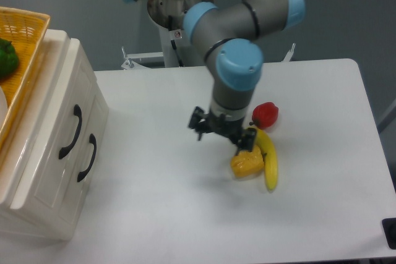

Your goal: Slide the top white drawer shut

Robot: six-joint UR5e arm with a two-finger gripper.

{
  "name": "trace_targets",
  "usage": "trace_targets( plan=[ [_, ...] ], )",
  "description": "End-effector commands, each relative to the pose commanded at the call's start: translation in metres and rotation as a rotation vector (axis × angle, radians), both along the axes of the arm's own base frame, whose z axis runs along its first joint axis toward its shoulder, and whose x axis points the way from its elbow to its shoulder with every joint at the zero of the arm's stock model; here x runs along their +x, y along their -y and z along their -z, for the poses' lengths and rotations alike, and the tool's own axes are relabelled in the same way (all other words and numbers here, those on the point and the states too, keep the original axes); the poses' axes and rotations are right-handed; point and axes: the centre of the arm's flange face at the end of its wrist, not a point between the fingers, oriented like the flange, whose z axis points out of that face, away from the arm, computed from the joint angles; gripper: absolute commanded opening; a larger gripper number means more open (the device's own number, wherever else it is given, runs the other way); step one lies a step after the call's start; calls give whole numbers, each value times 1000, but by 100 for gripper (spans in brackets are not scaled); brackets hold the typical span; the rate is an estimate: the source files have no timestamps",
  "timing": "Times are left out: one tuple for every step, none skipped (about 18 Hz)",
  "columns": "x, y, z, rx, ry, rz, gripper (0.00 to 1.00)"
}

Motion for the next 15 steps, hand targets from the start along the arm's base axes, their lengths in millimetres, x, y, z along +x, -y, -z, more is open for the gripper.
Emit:
trace_targets(
  plan=[
    [-4, 4, 1, -1, -1, 26, 100],
    [-10, 8, 1, -2, -5, 66, 100],
    [-17, 15, 1, -3, -9, 83, 100],
    [-23, 23, 0, -3, -13, 96, 100],
    [-30, 31, 1, -3, -13, 104, 100],
    [-38, 38, -1, -1, -18, 106, 100],
    [-41, 44, -4, 0, -23, 103, 100],
    [-43, 47, -4, -11, -28, 98, 100],
    [-45, 51, -6, -34, -41, 98, 100],
    [-45, 55, -7, -62, -55, 96, 100],
    [-46, 59, -7, -85, -64, 94, 100],
    [-49, 63, -7, -95, -68, 86, 100],
    [-53, 68, -8, -94, -69, 77, 100],
    [-55, 71, -8, -94, -67, 69, 100],
    [-58, 75, -9, -91, -66, 62, 100]
  ],
)
